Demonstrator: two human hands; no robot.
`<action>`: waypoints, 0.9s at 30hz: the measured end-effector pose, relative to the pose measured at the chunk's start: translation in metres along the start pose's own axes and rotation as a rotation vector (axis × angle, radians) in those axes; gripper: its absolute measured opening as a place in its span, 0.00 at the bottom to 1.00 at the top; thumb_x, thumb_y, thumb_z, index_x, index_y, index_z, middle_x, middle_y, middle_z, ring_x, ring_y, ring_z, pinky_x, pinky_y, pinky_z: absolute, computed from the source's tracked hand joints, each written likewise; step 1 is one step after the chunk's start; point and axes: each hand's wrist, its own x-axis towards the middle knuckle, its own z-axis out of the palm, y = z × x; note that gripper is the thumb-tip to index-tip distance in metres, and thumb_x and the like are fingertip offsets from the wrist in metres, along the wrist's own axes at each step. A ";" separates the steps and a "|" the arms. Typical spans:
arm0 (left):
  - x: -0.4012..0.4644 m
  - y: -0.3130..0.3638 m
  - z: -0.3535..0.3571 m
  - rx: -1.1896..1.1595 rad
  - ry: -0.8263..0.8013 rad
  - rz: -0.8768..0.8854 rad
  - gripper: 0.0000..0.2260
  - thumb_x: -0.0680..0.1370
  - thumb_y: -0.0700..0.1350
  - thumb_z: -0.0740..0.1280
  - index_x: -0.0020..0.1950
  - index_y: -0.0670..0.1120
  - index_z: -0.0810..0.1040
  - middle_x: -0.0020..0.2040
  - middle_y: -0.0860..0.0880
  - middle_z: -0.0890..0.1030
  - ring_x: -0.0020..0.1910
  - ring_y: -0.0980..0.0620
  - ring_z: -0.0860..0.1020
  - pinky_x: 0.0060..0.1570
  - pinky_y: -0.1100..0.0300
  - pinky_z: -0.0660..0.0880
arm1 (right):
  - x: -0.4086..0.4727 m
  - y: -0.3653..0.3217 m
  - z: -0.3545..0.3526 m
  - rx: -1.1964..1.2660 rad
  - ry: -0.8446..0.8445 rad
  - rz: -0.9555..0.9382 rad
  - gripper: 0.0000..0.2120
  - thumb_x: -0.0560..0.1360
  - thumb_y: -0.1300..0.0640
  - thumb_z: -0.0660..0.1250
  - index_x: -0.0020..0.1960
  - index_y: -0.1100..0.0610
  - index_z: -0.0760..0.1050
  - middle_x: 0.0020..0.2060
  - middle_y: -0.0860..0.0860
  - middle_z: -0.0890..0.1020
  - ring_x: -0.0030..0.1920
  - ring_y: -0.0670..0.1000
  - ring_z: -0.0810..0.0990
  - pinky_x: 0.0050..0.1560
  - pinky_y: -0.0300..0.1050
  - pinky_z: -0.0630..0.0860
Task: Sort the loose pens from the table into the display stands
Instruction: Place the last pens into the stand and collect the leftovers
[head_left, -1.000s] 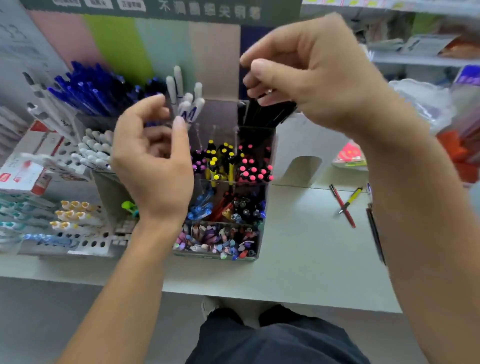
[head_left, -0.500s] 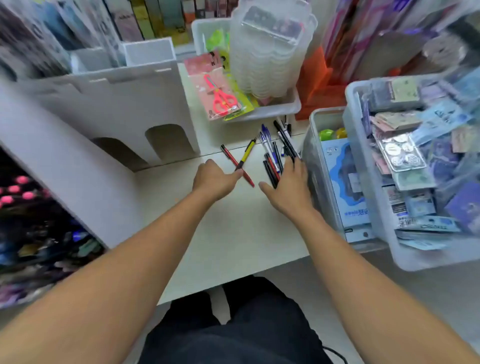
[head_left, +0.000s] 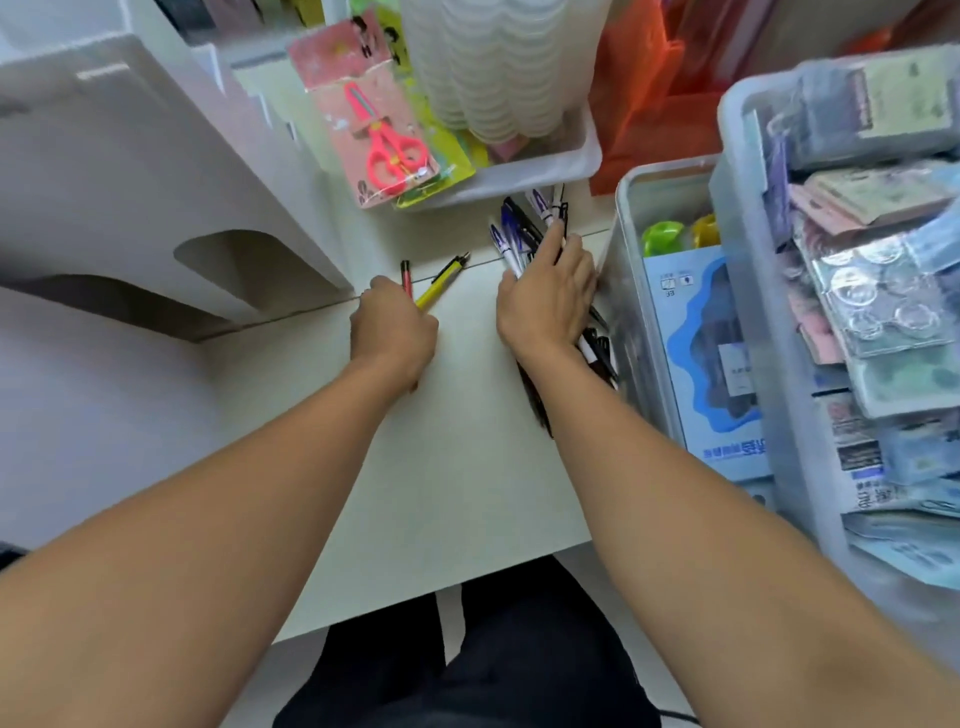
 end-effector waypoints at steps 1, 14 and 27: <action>0.000 -0.006 -0.003 0.025 0.002 0.005 0.11 0.78 0.42 0.66 0.57 0.39 0.71 0.56 0.39 0.77 0.50 0.38 0.74 0.43 0.53 0.66 | 0.000 -0.001 0.002 -0.008 0.008 -0.003 0.35 0.81 0.50 0.63 0.81 0.60 0.51 0.76 0.59 0.61 0.75 0.60 0.60 0.76 0.53 0.55; -0.052 -0.105 -0.022 -0.196 0.081 -0.122 0.11 0.78 0.42 0.67 0.57 0.37 0.74 0.49 0.42 0.77 0.45 0.46 0.72 0.42 0.55 0.66 | -0.100 -0.044 0.041 0.068 -0.068 -0.223 0.27 0.84 0.54 0.57 0.80 0.60 0.55 0.77 0.55 0.63 0.78 0.57 0.59 0.79 0.53 0.53; -0.112 -0.068 0.012 -0.104 -0.102 -0.118 0.60 0.61 0.68 0.79 0.78 0.39 0.52 0.73 0.39 0.63 0.70 0.38 0.66 0.68 0.48 0.69 | -0.132 0.055 -0.008 0.004 -0.053 0.155 0.32 0.82 0.49 0.60 0.81 0.60 0.53 0.79 0.60 0.55 0.78 0.61 0.55 0.75 0.60 0.61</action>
